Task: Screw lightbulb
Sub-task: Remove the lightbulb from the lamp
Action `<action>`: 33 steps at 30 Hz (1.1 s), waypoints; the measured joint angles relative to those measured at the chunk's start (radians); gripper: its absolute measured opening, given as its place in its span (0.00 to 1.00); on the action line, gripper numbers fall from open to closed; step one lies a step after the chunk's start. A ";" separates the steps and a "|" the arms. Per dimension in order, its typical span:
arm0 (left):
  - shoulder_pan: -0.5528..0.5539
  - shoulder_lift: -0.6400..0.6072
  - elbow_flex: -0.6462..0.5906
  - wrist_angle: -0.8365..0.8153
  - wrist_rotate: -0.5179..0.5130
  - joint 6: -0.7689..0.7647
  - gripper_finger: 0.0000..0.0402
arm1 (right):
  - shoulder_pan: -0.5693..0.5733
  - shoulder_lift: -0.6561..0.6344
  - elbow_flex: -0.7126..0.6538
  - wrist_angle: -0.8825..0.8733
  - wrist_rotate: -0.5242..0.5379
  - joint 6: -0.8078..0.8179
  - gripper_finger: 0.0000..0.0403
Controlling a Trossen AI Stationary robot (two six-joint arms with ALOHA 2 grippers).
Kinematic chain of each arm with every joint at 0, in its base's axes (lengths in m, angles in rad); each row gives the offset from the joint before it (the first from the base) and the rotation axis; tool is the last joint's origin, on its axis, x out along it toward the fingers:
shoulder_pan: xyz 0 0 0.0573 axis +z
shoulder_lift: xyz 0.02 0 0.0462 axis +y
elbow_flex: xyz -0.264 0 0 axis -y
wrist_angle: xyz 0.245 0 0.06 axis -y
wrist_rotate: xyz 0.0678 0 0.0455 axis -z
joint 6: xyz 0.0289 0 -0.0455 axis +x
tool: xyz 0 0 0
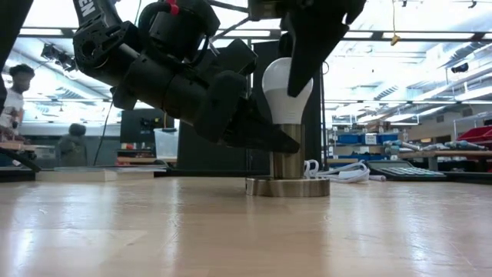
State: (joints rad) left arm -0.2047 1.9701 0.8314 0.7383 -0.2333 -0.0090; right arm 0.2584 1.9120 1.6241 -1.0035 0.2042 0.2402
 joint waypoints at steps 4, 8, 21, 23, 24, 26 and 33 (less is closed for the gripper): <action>0.000 0.000 0.000 -0.002 -0.004 0.000 0.48 | -0.011 0.029 0.001 0.038 -0.030 0.012 0.94; 0.000 0.000 0.000 -0.007 -0.008 -0.002 0.48 | -0.029 0.034 0.001 0.046 -0.041 0.019 0.93; 0.001 0.000 0.000 -0.009 -0.014 0.001 0.48 | -0.031 0.034 0.001 0.045 -0.052 -0.087 0.64; 0.001 0.000 0.000 -0.009 -0.015 0.002 0.48 | -0.031 0.034 0.001 0.046 -0.059 -0.126 0.64; 0.001 0.000 0.000 -0.010 -0.015 0.001 0.48 | -0.032 0.034 0.001 0.046 -0.062 -0.151 0.64; 0.001 0.000 0.000 -0.010 -0.015 0.005 0.48 | -0.032 0.034 0.001 0.046 -0.064 -0.214 0.66; 0.002 0.000 0.001 -0.009 0.019 0.040 0.48 | -0.028 0.034 0.001 0.042 -0.073 -0.648 0.70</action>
State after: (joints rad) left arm -0.2024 1.9701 0.8322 0.7296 -0.2141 0.0313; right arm 0.2303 1.9457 1.6249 -0.9617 0.1307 -0.4076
